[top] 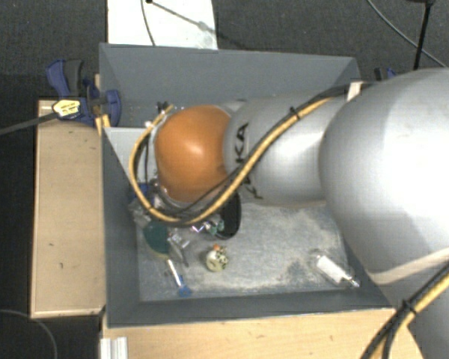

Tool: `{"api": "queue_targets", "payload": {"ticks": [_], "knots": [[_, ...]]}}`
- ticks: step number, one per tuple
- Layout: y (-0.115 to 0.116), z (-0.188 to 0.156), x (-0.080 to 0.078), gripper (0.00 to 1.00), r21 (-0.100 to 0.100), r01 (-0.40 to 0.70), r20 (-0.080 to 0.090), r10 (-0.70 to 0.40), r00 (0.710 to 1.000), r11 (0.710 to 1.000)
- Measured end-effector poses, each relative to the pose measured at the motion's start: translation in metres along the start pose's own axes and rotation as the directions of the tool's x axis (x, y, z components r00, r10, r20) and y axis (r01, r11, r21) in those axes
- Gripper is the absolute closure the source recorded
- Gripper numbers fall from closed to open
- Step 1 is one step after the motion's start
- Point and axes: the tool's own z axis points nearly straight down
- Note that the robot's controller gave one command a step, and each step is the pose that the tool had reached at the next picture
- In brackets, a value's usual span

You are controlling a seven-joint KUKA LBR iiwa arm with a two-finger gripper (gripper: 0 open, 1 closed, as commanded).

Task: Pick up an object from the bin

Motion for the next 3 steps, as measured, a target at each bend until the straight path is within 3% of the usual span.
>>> {"api": "queue_targets", "payload": {"ticks": [1,2,3], "knots": [[0.001,-0.003,-0.002,0.0,-0.004,-0.008,0.002,0.008,1.0,1.0],[-0.011,0.0,0.007,0.0,0.005,0.222,0.007,-0.222,0.975,0.975],[-0.011,-0.003,0.006,0.0,0.004,0.214,0.012,-0.214,0.977,0.977]]}}
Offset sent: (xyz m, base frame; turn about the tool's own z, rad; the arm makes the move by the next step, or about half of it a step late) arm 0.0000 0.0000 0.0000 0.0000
